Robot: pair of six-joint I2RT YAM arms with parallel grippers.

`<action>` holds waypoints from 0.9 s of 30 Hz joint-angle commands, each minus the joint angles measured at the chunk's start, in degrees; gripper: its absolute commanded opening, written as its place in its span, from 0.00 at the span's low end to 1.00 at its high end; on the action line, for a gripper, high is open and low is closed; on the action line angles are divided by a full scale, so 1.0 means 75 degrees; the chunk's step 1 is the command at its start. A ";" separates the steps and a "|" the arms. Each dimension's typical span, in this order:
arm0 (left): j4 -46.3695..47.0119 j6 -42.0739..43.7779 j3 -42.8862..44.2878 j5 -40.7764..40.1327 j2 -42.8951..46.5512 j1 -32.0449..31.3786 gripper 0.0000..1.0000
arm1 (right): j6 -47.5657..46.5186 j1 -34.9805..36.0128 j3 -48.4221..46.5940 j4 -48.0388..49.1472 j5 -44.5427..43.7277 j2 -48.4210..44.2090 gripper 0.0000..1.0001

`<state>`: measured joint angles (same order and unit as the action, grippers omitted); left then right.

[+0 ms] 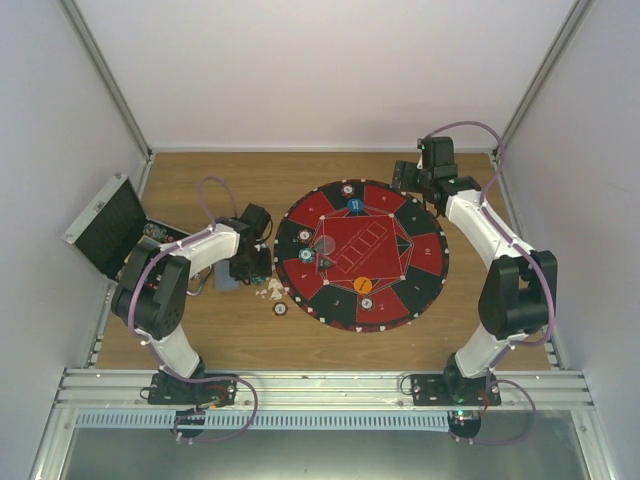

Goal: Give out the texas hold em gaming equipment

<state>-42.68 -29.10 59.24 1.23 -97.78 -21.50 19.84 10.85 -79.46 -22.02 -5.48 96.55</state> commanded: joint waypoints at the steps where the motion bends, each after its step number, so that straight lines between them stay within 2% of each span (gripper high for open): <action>1: 0.0032 0.0048 0.0173 -0.0002 -0.0106 0.0030 0.54 | -0.0067 -0.0076 -0.0180 0.0035 -0.0010 0.0134 0.94; 5: 0.0019 0.0060 0.0175 0.0001 -0.0133 0.0027 0.54 | -0.0069 -0.0065 -0.0197 0.0038 -0.0025 0.0146 0.94; 15: -0.0006 0.0060 0.0175 -0.0020 -0.0058 0.0024 0.43 | -0.0079 -0.0067 -0.0225 0.0019 -0.0014 0.0181 0.94; 27: -0.0355 0.0142 0.0362 -0.0100 0.0279 0.0020 0.44 | -0.0088 -0.0073 -0.0223 0.0036 0.0061 0.0171 0.94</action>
<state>-44.29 -28.49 60.20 1.17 -98.00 -21.50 19.79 10.85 -79.61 -22.02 -5.43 97.25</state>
